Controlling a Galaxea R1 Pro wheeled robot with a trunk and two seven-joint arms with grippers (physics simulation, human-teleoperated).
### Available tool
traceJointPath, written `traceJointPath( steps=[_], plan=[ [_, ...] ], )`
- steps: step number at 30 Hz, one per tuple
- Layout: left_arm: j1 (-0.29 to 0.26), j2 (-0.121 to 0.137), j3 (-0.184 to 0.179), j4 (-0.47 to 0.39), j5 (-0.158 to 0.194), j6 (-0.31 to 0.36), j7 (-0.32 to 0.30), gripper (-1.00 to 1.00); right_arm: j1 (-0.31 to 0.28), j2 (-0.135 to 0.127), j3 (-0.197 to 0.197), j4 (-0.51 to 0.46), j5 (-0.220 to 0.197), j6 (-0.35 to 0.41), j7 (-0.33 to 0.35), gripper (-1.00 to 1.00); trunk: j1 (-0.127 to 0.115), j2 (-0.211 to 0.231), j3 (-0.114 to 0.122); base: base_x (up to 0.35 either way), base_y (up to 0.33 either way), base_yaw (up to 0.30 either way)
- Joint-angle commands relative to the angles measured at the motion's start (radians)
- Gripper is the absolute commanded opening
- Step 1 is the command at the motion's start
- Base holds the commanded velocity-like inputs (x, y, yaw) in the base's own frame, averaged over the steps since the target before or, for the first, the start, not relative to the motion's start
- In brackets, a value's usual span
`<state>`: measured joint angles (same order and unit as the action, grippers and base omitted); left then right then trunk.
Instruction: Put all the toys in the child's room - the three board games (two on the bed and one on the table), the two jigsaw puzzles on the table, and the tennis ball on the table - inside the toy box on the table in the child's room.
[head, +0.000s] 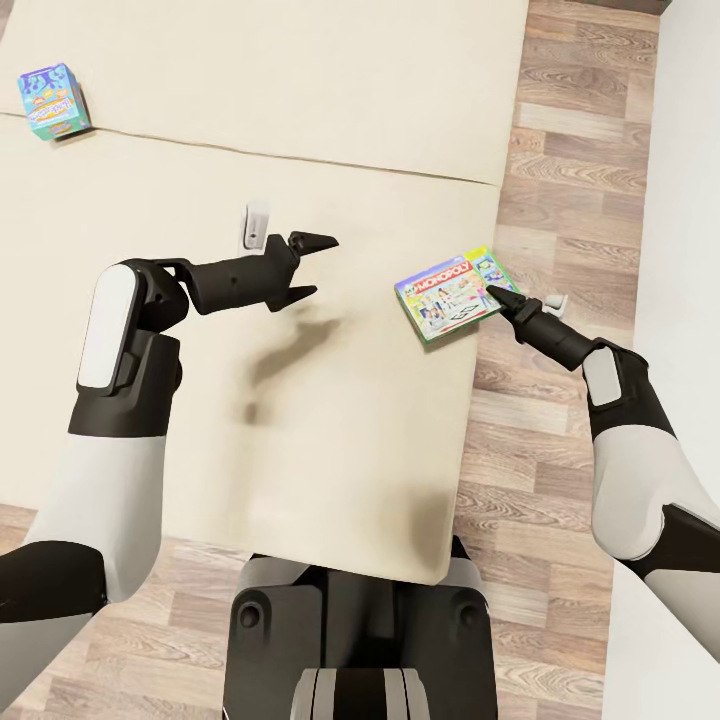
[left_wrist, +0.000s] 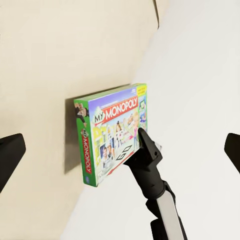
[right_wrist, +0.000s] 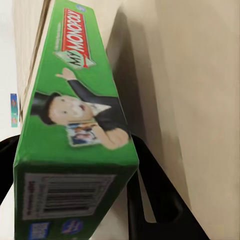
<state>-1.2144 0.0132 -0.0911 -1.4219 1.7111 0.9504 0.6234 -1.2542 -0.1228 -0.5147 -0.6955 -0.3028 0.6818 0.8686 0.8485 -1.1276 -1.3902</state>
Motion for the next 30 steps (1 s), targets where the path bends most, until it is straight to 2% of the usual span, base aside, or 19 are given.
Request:
traceJointPath(
  steps=[1, 9, 10, 12, 30],
  plan=[
    [-0.001, 0.001, -0.001, -0.001, 0.010, -0.001, 0.010, 1.00, -0.001, 0.000, -0.002, 0.001, 0.001, 0.004, 0.001, -1.00, 0.000, 0.000, 0.000, 0.000, 0.000, 0.000],
    [-0.001, 0.001, -0.001, 0.000, 0.010, -0.001, 0.010, 1.00, 0.000, -0.001, -0.002, 0.001, 0.001, 0.004, 0.001, -1.00, 0.000, 0.000, 0.000, 0.000, 0.000, 0.000],
    [-0.001, 0.005, -0.001, 0.023, 0.009, -0.001, 0.010, 1.00, 0.000, -0.003, -0.002, -0.043, -0.001, 0.007, 0.008, -1.00, 0.000, 0.000, 0.000, 0.000, 0.000, 0.000],
    [-0.001, 0.005, -0.002, 0.045, 0.008, -0.001, 0.010, 1.00, 0.000, -0.003, -0.002, -0.058, -0.001, 0.009, 0.008, -1.00, 0.000, 0.000, 0.000, 0.000, 0.000, 0.000],
    [-0.001, 0.005, -0.005, 0.153, 0.007, 0.001, 0.009, 1.00, -0.001, -0.003, -0.002, -0.084, -0.001, 0.037, 0.009, -1.00, 0.000, 0.000, 0.000, 0.000, 0.000, 0.000]
  ],
)
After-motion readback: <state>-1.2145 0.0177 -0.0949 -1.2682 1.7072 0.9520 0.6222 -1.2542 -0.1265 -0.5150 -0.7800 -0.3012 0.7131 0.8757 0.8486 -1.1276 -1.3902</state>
